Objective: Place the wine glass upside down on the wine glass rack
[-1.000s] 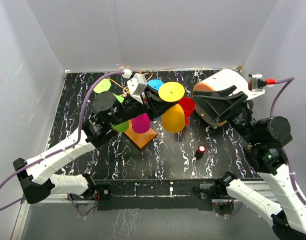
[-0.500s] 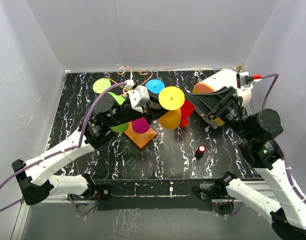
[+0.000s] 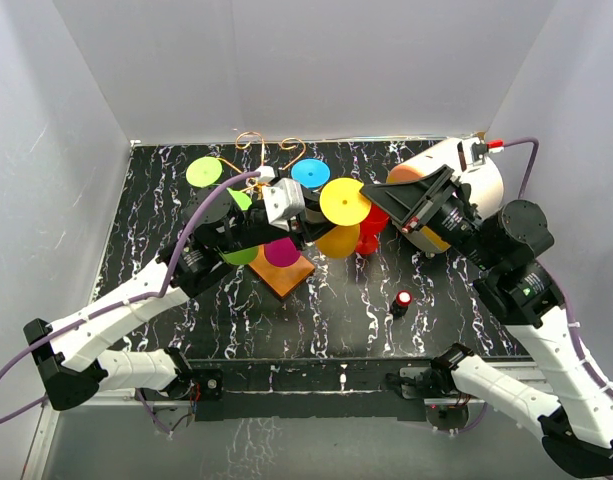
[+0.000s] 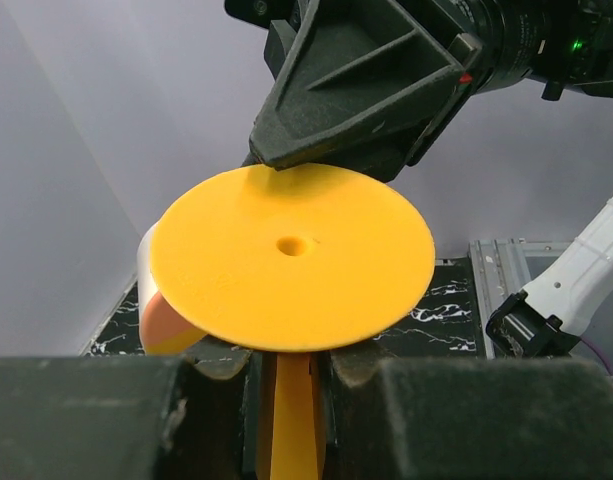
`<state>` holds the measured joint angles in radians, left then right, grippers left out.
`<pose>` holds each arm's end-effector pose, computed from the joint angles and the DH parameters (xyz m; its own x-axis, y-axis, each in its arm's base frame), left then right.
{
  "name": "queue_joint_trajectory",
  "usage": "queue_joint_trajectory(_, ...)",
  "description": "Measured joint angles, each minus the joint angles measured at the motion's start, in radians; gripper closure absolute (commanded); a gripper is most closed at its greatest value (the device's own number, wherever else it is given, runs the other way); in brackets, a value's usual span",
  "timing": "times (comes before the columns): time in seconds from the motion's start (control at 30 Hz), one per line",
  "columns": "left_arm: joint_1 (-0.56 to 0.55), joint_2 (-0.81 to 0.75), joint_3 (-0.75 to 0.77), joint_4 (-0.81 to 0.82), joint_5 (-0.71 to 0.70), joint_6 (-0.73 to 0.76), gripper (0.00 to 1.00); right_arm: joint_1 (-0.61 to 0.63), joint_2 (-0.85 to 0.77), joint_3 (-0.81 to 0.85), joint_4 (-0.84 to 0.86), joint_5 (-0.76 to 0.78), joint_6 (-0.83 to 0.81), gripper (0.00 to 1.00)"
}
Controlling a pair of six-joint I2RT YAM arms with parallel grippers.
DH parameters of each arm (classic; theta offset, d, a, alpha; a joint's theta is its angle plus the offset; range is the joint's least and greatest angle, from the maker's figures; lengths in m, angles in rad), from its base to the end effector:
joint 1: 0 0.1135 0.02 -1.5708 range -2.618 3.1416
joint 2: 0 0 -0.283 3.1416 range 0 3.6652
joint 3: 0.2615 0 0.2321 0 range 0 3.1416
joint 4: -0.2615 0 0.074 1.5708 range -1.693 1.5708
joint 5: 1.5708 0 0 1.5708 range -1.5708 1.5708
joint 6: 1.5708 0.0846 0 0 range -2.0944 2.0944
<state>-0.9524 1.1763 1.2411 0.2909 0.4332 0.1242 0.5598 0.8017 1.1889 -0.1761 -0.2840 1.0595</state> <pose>0.1290 -0.2426 0.5017 0.3202 -0.2561 -0.9121 0.9352 0.2391 0.2612 0.1229 0.1050 0.4896 -0.5601 0.6370 -0.5296 -0.5179 0.2298 0.8240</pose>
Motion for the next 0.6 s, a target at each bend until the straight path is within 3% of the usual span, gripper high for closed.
queue_joint_trajectory(0.13, 0.0, 0.0, 0.0, -0.006, 0.0, 0.008, 1.0, 0.0, 0.019, 0.018, -0.011, -0.012, 0.008, 1.0)
queue_joint_trajectory(0.3, 0.002, -0.004, 0.0, -0.026, -0.019, 0.019, 0.98, -0.005, 0.029, 0.019, -0.013, -0.02, 0.008, 0.98)
queue_joint_trajectory(0.43, 0.001, -0.011, 0.0, -0.033, -0.023, 0.018, 1.0, -0.005, 0.029, 0.019, -0.01, -0.026, 0.0, 0.84)
queue_joint_trajectory(0.53, 0.0, -0.014, 0.0, -0.036, -0.023, 0.015, 1.0, -0.005, 0.029, 0.019, -0.007, -0.036, -0.011, 0.85)
queue_joint_trajectory(0.6, 0.0, -0.015, 0.0, -0.038, -0.024, 0.015, 1.0, -0.005, 0.031, 0.019, -0.007, -0.045, -0.012, 0.92)
